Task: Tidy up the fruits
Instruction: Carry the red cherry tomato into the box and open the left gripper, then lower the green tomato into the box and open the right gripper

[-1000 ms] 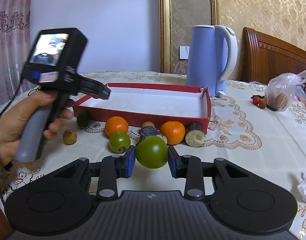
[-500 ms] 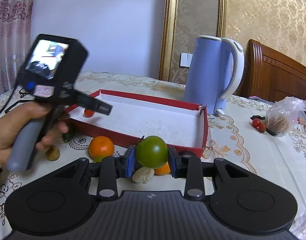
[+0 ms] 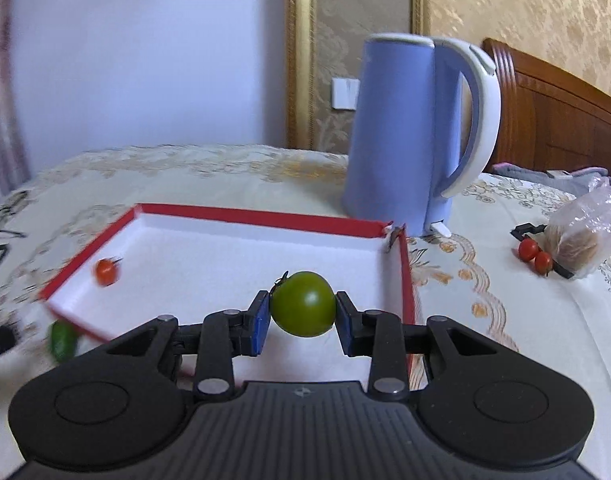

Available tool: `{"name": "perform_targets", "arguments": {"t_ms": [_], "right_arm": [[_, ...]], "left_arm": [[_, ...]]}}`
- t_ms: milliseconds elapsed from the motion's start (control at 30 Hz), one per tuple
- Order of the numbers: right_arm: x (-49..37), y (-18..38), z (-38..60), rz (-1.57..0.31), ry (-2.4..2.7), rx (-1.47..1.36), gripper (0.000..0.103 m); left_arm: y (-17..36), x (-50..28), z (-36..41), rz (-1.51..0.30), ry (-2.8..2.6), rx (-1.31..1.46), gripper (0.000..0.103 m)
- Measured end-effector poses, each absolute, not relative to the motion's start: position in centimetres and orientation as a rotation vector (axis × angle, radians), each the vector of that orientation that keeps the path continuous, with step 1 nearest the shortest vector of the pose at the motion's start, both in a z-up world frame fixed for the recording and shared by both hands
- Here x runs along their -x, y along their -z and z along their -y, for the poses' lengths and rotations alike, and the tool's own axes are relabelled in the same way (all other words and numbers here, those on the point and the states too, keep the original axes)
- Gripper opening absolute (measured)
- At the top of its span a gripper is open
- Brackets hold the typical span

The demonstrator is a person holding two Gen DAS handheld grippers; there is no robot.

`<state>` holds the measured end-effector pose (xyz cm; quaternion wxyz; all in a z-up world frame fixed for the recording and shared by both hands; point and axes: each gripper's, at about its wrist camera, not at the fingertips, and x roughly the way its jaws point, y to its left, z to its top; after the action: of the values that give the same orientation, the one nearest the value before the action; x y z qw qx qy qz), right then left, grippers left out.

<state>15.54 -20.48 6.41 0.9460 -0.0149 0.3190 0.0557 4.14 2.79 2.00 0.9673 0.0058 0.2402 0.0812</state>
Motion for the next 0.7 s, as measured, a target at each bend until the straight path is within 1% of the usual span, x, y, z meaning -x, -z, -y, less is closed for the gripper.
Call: {"name": "perform_targets", "arguments": {"t_ms": [167,200,267,333,400,433,500,533,600,700], "right_arm": [[-19.7,-5.7,20.8,-0.681,-0.031,0.001,0.035],[-20.4,-5.6,20.7,-0.696,-0.021,0.001,0.038],[-21.1,-5.3,20.5,-0.717,0.0,0.005,0.04],[-20.8,-5.4,20.3,-0.725,0.007,0.009,0.048],[-19.2,-5.8,20.3,-0.712,0.001,0.012,0.072],[-18.2,-6.1,20.3,-0.697,0.002,0.016,0.076],[-15.9,-6.5,20.5,-0.673,0.005,0.025,0.089],[-14.4,-6.8,20.7,-0.663,0.019,0.025,0.092],[-11.6,-7.1,21.2,-0.65,0.079,0.019,0.101],[-6.9,-7.4,21.8,-0.589,0.125,0.049,0.103]], "left_arm": [[-1.2,-3.0,-5.1,-0.539,-0.119,0.066,0.101],[-1.1,-2.8,-5.2,-0.545,-0.102,0.07,0.101],[-1.0,-2.3,-5.1,-0.542,-0.076,0.06,0.1],[-0.9,-1.8,-4.4,-0.526,-0.038,0.019,0.1],[-0.6,-1.4,-3.6,-0.512,0.008,-0.024,0.1],[-0.5,-1.2,-3.0,-0.505,0.027,-0.041,0.1],[-0.2,-0.9,-2.2,-0.485,0.056,-0.057,0.099],[-0.1,-0.9,-1.9,-0.481,0.064,-0.056,0.099],[0.0,-1.2,-1.3,-0.492,0.08,-0.055,0.099],[0.3,-1.8,-0.7,-0.527,0.102,-0.061,0.1]]}}
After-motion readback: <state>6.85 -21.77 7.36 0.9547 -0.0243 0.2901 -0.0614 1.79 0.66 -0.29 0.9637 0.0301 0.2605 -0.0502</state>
